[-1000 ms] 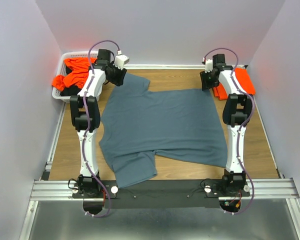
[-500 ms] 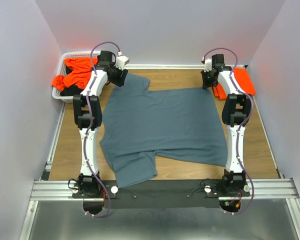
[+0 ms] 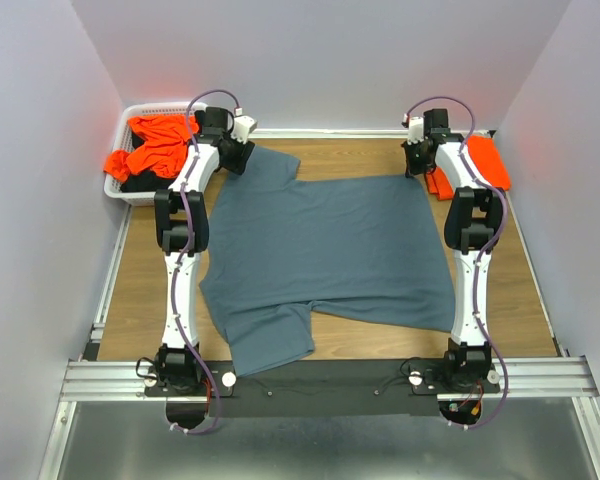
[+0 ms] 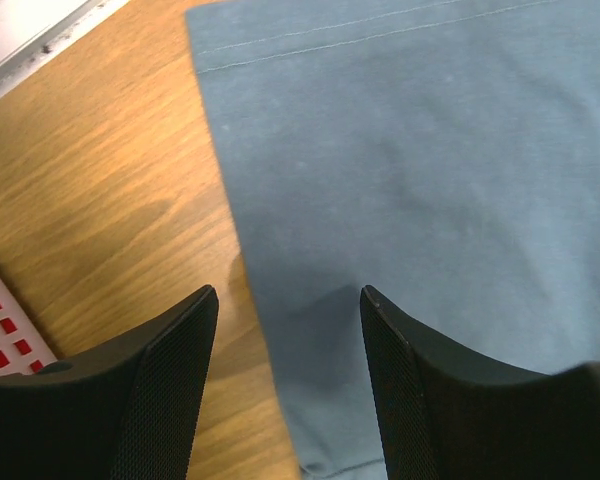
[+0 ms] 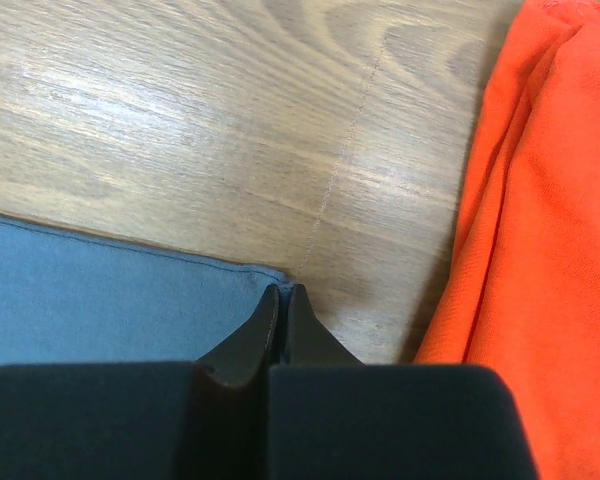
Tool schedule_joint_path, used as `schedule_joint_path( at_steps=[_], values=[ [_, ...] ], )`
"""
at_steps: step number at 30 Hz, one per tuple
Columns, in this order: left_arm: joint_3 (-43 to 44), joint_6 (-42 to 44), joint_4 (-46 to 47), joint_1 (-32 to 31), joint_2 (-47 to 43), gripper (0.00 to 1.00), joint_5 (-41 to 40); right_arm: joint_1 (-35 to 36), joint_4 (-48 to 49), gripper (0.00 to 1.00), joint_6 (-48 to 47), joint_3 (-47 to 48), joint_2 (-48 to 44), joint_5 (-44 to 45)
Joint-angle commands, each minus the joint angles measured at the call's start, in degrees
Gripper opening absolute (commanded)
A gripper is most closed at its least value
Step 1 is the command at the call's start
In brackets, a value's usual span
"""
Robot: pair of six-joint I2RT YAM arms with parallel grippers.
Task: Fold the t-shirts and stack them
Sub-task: Flatten the tshirt out
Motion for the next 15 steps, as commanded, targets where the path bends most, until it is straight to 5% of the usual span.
schedule_joint_path(
  at_steps=[1,15],
  values=[
    [3.15,-0.98,1.63,1.04,2.41,0.67,-1.16,-0.2,-2.07,0.01,-1.3,-2.93,1.77,1.04],
    [7.02,-3.62,-2.51,1.84,7.34,0.48,8.86,-0.2,-2.15,0.0,-2.53,-3.81,0.63,1.65]
  ],
)
